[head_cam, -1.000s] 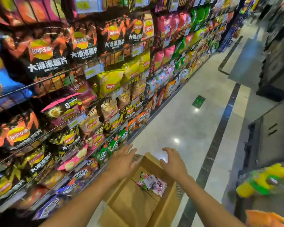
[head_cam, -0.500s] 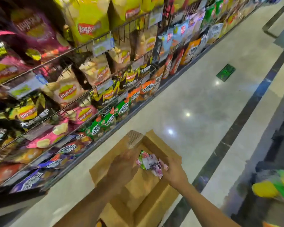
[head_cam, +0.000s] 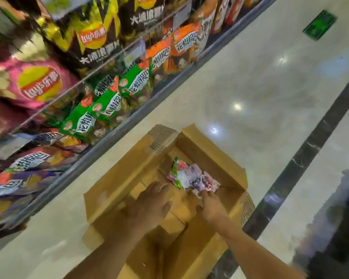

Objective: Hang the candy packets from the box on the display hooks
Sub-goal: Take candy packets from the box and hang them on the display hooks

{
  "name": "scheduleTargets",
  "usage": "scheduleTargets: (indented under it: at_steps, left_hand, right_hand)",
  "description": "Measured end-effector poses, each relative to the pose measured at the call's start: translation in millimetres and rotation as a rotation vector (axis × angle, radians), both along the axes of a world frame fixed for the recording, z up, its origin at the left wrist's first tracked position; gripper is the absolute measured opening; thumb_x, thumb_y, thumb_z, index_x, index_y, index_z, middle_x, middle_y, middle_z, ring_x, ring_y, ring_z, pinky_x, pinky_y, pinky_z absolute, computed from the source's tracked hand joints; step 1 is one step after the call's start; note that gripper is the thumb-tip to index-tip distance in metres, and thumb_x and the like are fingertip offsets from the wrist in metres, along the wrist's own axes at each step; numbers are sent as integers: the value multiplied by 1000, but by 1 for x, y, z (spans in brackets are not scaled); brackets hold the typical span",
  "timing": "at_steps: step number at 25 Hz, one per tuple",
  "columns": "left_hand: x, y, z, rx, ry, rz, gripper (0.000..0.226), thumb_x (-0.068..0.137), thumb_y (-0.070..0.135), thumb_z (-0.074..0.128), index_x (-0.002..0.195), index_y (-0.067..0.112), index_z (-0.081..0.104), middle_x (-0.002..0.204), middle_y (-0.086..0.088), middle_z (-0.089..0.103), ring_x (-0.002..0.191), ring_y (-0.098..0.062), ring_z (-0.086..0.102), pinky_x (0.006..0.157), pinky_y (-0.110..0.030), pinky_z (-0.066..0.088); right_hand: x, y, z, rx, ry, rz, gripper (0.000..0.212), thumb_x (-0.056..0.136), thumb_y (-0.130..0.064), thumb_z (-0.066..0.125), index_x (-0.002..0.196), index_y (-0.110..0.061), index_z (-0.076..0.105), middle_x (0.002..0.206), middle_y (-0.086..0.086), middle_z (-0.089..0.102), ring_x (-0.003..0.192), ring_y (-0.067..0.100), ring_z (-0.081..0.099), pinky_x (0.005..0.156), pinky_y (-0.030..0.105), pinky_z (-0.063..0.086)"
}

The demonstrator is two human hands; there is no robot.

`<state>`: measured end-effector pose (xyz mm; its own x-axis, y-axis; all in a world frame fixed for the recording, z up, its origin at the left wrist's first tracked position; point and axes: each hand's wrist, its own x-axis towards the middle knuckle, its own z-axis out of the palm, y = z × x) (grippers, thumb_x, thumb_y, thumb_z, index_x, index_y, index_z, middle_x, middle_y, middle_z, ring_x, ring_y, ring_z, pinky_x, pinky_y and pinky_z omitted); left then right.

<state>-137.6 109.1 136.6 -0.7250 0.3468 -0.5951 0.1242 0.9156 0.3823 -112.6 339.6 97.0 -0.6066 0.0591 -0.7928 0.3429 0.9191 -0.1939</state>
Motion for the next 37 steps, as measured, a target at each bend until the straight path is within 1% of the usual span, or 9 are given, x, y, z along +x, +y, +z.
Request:
scheduleTargets:
  at_steps: [6,11,17,21,24,27,30,33,37]
  left_hand:
    - [16,5,-142,42,-72,59,57,107,48,42,159,32,29,166,7,27,154,-14,22,119,-37,34]
    - [27,-1,-216,101,-90,105,55,106,48,43,157,29,34,162,8,33,151,-14,28,117,-37,37]
    - [31,-8,-234,203,-117,168,48,108,41,47,153,25,42,154,6,44,141,-15,42,112,-31,41]
    - [17,0,-207,360,-372,664,36,107,38,52,140,25,56,140,6,59,126,-15,58,96,-27,48]
    - [-1,7,-180,544,-721,1120,45,106,44,53,141,17,57,141,-9,63,121,-25,62,93,-31,50]
    - [-6,9,-165,537,-928,1156,57,94,67,60,131,24,63,134,-9,68,118,-32,65,95,-39,55]
    - [0,5,-169,506,-932,1159,91,57,67,93,129,24,59,127,-7,70,116,-32,67,93,-47,60]
    - [6,-8,-180,589,-914,1231,69,70,25,96,129,12,62,112,-11,79,104,-32,76,98,-53,58]
    - [17,-22,-194,758,-919,1324,50,84,15,85,128,4,65,117,-18,76,109,-37,74,107,-52,52]
  right_hand:
    - [-10,16,-140,91,-53,-61,53,97,-15,57,148,-21,46,143,12,51,125,32,57,104,40,50]
    - [-35,25,-212,167,21,-203,81,83,-49,81,145,-12,43,142,15,49,129,36,53,104,44,48]
    - [-45,28,-211,289,109,-205,40,89,-26,72,126,-19,59,126,8,61,120,31,57,90,43,57]
    - [-31,18,-173,74,194,-171,8,91,-19,64,92,-27,63,97,1,68,92,23,67,73,30,52]
    - [-4,-7,-137,-185,340,-15,14,96,-19,67,107,-25,73,106,-6,70,97,12,66,83,28,56]
    - [12,-35,-108,-428,376,45,25,95,-25,70,120,-24,74,115,-10,72,102,2,62,88,26,56]
    - [11,-48,-98,-632,243,-204,26,99,-13,61,116,-27,75,111,-18,74,100,-1,68,87,23,57]
    - [-6,-35,-133,-419,231,-373,26,100,-7,58,111,-24,74,109,-12,73,98,6,66,92,27,54]
    - [-29,-21,-206,-92,26,-28,31,100,-27,60,130,-33,65,131,3,60,112,26,63,96,35,54]
